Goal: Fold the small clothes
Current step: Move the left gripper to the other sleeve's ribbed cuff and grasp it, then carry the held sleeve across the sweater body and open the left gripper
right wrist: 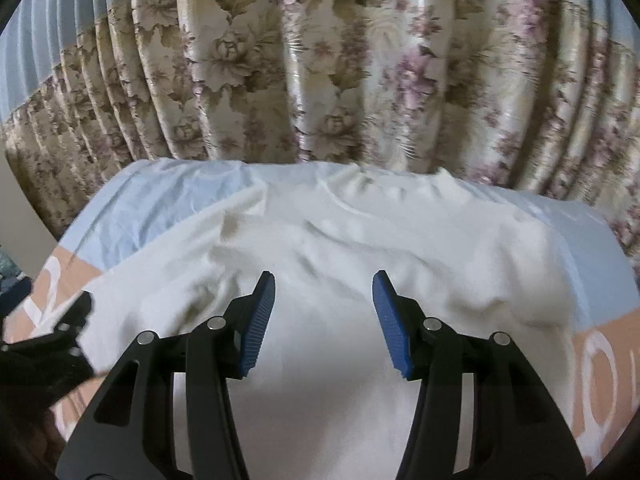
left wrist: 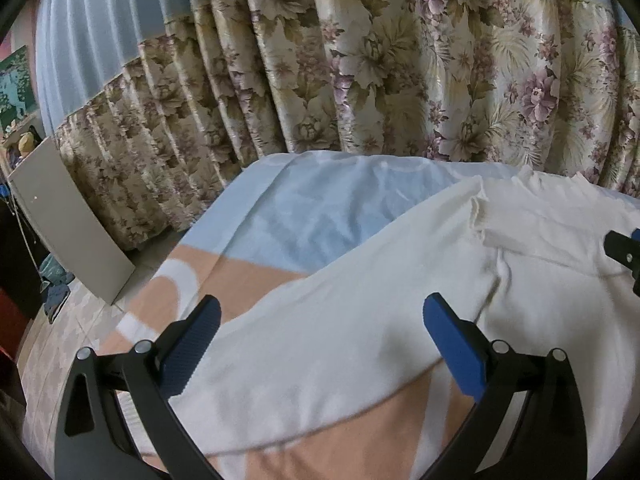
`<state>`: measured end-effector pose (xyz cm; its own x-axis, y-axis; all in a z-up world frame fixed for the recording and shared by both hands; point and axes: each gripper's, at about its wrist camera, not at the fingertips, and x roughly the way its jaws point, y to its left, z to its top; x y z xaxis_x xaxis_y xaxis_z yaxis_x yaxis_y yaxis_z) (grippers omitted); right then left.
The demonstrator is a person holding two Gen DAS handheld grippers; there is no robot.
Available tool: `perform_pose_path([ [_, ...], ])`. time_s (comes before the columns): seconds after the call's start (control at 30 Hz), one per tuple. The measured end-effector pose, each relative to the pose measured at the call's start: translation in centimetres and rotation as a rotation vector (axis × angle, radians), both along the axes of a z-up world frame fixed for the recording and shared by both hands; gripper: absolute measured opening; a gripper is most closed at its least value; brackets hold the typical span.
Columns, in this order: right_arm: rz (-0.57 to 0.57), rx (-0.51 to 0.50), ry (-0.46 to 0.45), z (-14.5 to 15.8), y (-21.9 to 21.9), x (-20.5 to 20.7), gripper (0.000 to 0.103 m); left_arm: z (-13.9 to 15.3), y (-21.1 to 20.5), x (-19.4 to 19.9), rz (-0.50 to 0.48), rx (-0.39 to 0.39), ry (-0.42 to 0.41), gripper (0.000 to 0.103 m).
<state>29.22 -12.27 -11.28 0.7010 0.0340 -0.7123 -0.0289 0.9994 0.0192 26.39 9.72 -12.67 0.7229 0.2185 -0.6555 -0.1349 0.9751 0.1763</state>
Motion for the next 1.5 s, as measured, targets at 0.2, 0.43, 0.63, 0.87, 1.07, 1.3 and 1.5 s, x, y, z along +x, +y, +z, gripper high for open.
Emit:
perform_pose_path([
  [0.2, -0.002, -0.021, 0.017, -0.8, 0.3, -5.0, 0.065, -0.5, 3.1, -4.6, 0.021, -0.024, 0.021, 0.101],
  [0.43, 0.045, -0.006, 0.016, -1.1, 2.6, -10.5, 0.078, -1.5, 8.8, -10.8, 0.106, -0.058, 0.030, 0.101],
  [0.63, 0.096, -0.003, 0.017, -1.5, 4.7, -14.2, 0.081, -2.7, 13.9, -14.1, 0.244, -0.026, 0.051, 0.101],
  [0.87, 0.104, -0.014, 0.017, -1.7, 4.6, -16.6, 0.083, -5.1, 17.0, -14.3, 0.293, -0.047, 0.100, 0.101],
  [1.07, 0.083, -0.027, 0.023, -1.8, 3.3, -17.4, 0.085, -6.2, 17.7, -13.5, 0.295, -0.080, 0.140, 0.101],
  [1.3, 0.073, -0.025, 0.039, -2.3, 2.5, -17.7, 0.087, -6.4, 18.0, -12.4, 0.250, -0.151, 0.159, 0.071],
  [1.5, 0.081, -0.026, 0.035, -2.1, 2.4, -17.7, 0.087, -5.6, 17.2, -12.0, 0.241, -0.162, 0.142, 0.013],
])
